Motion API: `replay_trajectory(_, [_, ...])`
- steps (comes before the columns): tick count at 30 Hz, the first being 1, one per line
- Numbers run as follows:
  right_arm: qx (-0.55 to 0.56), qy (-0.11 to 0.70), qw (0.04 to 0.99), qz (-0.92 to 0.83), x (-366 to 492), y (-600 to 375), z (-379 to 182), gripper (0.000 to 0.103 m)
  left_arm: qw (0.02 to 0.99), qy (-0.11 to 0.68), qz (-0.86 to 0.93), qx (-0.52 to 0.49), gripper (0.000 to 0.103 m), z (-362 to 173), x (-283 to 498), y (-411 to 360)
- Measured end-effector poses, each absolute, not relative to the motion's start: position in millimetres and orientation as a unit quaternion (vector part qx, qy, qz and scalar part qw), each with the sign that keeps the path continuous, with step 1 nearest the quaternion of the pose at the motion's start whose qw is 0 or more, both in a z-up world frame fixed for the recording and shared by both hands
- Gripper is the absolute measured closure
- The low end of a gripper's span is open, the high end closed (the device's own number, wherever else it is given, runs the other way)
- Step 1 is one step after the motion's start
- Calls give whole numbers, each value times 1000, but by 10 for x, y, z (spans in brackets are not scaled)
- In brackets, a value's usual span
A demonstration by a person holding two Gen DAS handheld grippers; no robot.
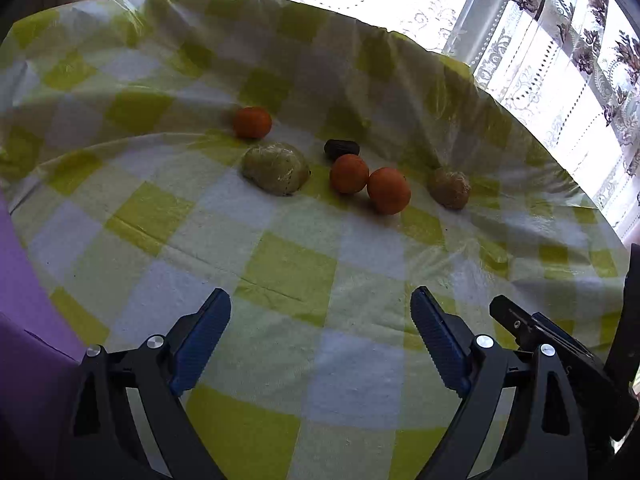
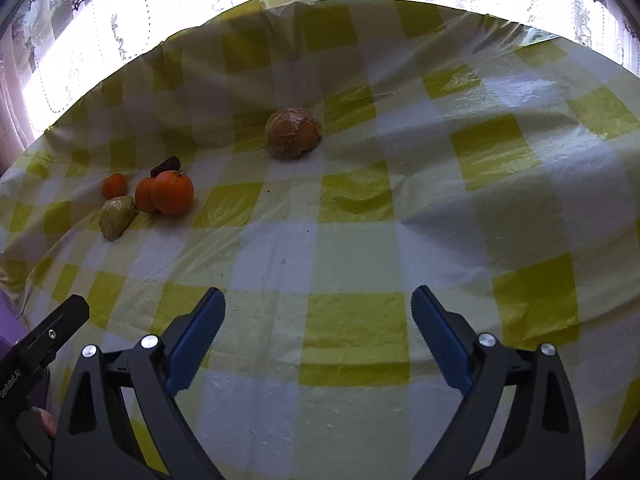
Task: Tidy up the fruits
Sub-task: 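Reach the right gripper toward the plastic-wrapped brown fruit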
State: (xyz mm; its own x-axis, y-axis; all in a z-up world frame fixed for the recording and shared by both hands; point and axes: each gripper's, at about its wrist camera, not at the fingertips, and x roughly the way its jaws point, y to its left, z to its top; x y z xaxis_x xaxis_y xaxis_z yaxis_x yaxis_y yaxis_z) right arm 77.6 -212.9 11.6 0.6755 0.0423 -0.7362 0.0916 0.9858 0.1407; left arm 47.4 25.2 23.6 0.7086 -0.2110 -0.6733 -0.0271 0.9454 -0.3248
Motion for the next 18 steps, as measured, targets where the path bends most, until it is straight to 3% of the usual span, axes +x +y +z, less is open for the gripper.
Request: replay_trajectory(18, [31, 418, 908, -13, 2547, -1959, 87, 22, 912, 380, -60, -146, 15, 208, 479, 180])
